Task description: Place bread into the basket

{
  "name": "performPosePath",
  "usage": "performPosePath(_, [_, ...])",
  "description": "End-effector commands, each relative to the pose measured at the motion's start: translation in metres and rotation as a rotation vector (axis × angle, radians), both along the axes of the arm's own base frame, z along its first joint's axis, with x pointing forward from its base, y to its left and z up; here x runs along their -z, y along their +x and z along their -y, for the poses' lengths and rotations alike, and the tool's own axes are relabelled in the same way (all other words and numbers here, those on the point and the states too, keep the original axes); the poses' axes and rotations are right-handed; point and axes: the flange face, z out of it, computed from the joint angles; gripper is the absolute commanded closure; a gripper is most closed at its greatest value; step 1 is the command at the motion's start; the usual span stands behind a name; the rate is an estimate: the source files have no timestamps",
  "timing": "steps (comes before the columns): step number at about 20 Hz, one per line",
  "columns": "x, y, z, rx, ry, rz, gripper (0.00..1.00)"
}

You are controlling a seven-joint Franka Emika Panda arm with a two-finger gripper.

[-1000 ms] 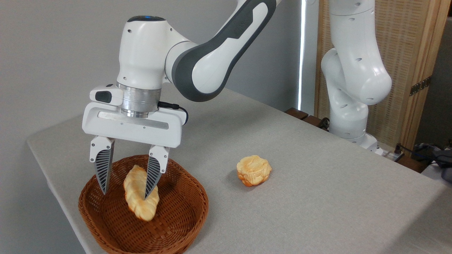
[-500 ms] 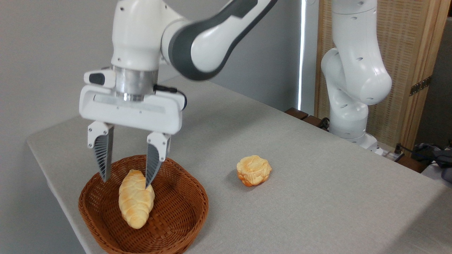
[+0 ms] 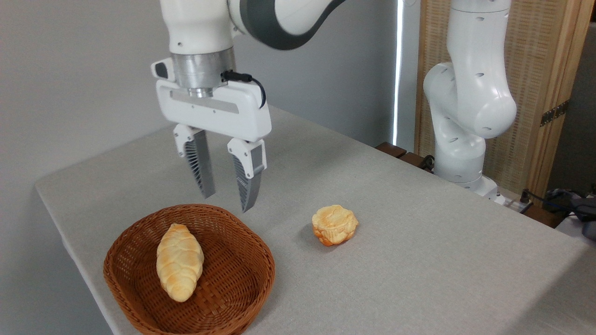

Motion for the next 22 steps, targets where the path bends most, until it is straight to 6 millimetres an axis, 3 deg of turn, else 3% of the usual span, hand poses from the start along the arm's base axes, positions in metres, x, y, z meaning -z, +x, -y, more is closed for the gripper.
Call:
performPosePath(1, [-0.017,-0.016,-0.021,0.181,0.005,-0.039,0.0])
performPosePath(6, [-0.017,-0.021,-0.046,0.277,-0.101,-0.077,0.0])
performPosePath(13, [-0.014,-0.019,-0.046,0.264,-0.092,-0.079,0.0])
performPosePath(19, [-0.014,-0.019,-0.055,0.245,-0.092,-0.079,0.0])
performPosePath(21, [-0.016,-0.019,-0.072,0.204,-0.091,-0.075,0.0])
performPosePath(22, [-0.017,-0.02,-0.066,0.214,-0.084,-0.072,0.0])
